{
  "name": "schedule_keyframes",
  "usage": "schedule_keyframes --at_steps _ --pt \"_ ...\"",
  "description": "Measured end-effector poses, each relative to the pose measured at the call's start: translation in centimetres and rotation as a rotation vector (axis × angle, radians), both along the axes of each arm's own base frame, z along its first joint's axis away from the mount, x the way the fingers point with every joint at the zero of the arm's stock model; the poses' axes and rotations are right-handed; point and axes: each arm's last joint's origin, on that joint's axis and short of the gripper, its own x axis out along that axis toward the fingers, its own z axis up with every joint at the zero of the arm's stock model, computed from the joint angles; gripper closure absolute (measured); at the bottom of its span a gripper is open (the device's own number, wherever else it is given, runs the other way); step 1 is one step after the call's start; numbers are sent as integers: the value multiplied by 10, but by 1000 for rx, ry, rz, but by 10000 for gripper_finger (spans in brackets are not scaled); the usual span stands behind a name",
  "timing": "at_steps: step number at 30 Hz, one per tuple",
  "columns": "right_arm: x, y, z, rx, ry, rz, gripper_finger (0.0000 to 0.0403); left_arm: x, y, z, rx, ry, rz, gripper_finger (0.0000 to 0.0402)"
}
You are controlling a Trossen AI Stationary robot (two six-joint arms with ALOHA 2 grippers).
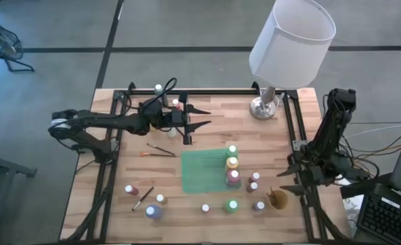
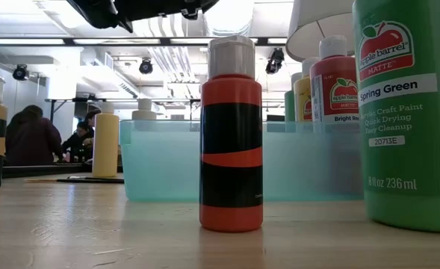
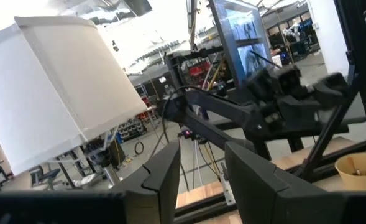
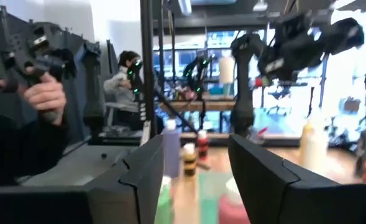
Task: Pick & Place Paint Supplies
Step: Put the orange paint bottle into the green bin
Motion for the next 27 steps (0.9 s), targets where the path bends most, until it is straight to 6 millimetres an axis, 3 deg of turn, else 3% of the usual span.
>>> schedule_keyframes --at_steps 9,13,17,27 --pt "28 -9 21 -221 69 17 300 0 2 -3 -1 26 15 268" --pt "47 -21 38 -254 183 -66 341 0 2 -3 14 26 18 268" --pt "65 -36 54 -285 250 -32 384 1 2 -3 13 33 18 268" --pt "87 -87 65 -308 283 -26 394 1 2 -7 7 73 18 268"
